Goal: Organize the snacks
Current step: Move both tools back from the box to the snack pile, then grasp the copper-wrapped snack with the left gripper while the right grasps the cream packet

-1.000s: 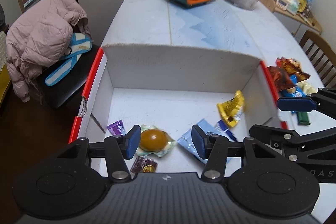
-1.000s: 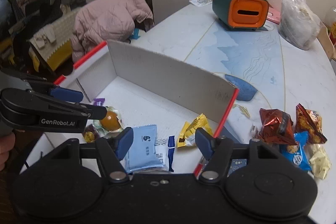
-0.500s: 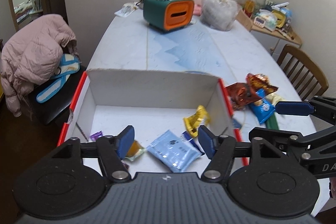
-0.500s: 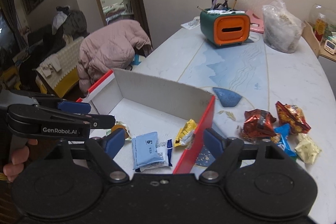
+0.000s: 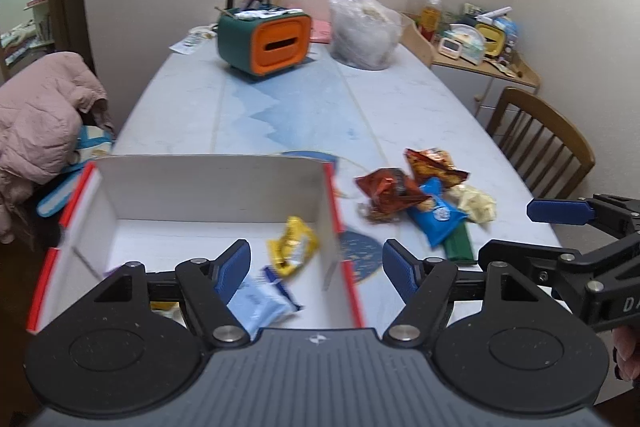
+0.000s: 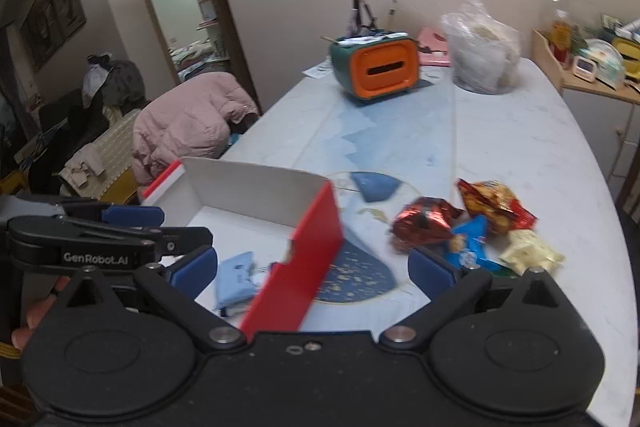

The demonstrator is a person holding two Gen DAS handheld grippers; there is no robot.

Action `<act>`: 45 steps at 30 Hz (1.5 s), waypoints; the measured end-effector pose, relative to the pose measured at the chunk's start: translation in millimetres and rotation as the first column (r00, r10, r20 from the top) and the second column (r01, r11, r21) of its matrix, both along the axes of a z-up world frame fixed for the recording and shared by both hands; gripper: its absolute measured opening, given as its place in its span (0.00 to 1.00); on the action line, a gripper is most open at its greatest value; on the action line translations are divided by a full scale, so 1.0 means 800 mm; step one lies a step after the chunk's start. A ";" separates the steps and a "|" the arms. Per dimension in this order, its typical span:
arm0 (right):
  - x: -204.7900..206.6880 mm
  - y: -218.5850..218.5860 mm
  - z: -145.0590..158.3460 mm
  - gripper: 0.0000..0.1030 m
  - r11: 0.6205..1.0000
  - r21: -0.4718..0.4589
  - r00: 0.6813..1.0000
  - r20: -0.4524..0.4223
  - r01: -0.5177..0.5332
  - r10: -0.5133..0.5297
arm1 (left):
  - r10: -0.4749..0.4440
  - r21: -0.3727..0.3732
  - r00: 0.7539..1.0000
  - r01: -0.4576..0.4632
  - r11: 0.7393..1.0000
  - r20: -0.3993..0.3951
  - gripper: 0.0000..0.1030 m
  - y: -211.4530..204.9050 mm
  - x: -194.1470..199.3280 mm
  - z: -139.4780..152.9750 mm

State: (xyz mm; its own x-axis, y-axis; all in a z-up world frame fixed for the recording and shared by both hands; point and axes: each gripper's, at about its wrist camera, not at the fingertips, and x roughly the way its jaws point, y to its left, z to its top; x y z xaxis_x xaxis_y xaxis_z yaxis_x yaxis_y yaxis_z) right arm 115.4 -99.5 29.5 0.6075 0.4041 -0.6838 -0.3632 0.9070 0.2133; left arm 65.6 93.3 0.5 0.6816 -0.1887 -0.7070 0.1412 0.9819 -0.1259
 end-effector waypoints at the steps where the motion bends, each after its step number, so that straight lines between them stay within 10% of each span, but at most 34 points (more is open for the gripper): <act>1: -0.001 -0.009 -0.001 1.00 1.000 -0.004 1.000 0.001 0.006 -0.006 | -0.003 -0.006 1.000 0.003 1.000 -0.001 0.71 -0.008 0.001 -0.001; 31: 0.106 -0.205 -0.081 0.96 0.985 -0.170 0.997 -0.068 0.018 -0.030 | 0.060 -0.011 0.988 -0.063 0.998 -0.141 0.71 -0.176 0.140 -0.055; 45: 0.179 -0.209 -0.136 0.87 0.977 -0.200 0.986 -0.158 -0.075 0.044 | 0.130 -0.018 0.919 -0.148 0.989 -0.371 0.71 -0.170 0.260 -0.109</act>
State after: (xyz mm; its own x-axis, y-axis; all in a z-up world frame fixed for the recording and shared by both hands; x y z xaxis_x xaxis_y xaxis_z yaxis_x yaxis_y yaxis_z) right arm 258.7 -267.0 -79.2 0.4693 0.2782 -0.8381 -0.3957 0.9147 0.0821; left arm 273.5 -42.6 -86.8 0.3969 -0.1480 -0.9059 -0.0609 0.9805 -0.1869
